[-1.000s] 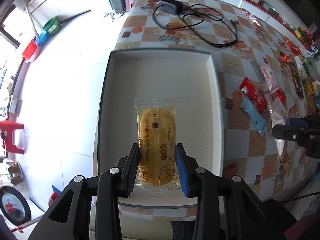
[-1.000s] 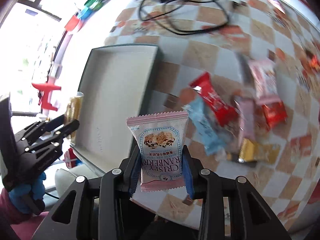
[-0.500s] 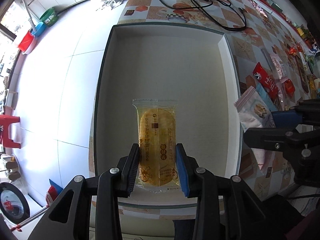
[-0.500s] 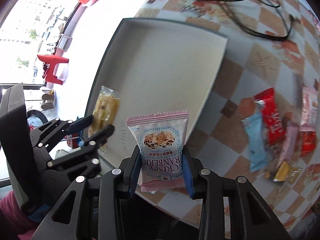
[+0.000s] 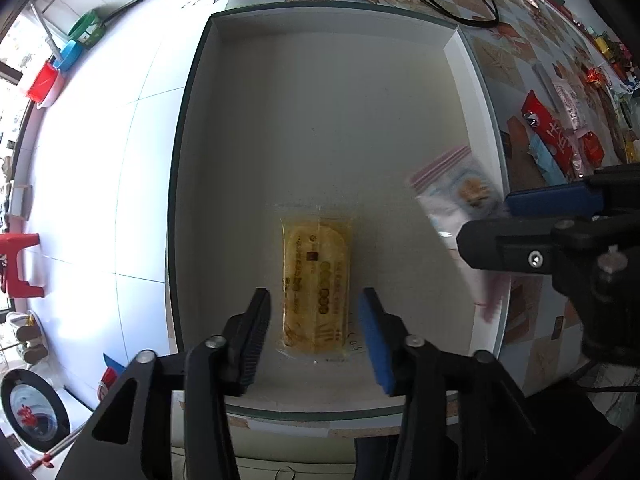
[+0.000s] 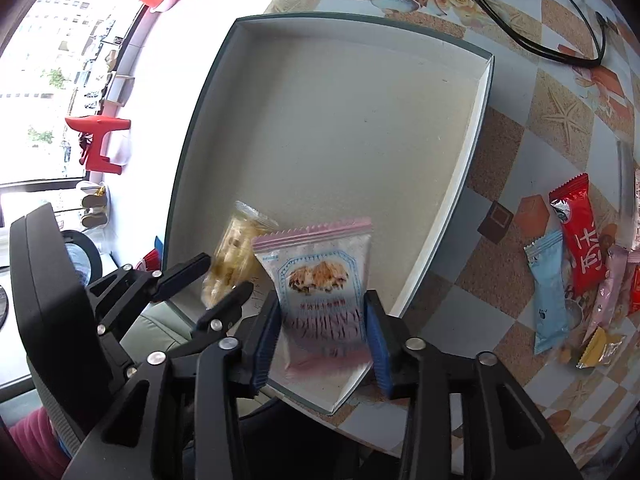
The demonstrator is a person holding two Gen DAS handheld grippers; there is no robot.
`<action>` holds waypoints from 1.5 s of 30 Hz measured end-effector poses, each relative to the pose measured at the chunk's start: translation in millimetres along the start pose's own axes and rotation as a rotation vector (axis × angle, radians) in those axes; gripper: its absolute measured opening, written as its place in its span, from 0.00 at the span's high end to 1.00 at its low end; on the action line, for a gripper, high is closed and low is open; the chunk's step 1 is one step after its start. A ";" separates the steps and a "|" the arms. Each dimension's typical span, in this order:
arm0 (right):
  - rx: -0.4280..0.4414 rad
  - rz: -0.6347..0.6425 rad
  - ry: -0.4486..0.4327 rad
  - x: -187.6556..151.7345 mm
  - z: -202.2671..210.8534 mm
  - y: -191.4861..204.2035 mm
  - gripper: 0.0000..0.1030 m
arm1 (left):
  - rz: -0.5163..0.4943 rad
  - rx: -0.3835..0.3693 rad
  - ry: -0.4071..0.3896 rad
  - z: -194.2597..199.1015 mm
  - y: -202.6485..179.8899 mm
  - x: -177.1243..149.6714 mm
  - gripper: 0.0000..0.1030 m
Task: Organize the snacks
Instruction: 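Place the cake bar in the white tray with left while right places cranberry bag, then grasp the blue candy with left gripper while right grasps the gold candy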
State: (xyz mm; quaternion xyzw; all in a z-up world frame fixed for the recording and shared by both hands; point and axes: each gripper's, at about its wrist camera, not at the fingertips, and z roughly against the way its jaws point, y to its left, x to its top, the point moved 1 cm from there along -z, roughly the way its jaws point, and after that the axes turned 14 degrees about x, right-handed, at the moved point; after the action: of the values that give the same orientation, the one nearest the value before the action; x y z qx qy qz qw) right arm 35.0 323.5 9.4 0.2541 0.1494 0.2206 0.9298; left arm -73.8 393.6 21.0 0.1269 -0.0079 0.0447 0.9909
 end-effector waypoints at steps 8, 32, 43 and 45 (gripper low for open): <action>-0.084 -0.019 -0.008 -10.6 17.8 -21.7 0.07 | 0.012 0.014 0.031 2.2 -1.9 2.8 0.21; -0.021 -0.766 -0.262 -149.9 140.6 -279.3 0.00 | -0.072 -0.179 0.059 46.9 -157.7 117.6 0.21; 0.100 -0.996 -0.358 -183.0 162.5 -341.0 0.00 | 0.116 -0.122 0.213 8.5 -182.6 139.8 0.21; 0.118 -1.028 -0.385 -177.2 166.4 -349.6 0.00 | 0.117 -0.099 0.214 7.4 -183.8 136.3 0.21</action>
State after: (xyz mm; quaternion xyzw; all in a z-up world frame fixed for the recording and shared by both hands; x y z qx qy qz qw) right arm 64.7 -100.7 -11.9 0.2357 0.0936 -0.3211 0.9125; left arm 78.6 226.4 -14.2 0.0719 0.0881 0.1155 0.9868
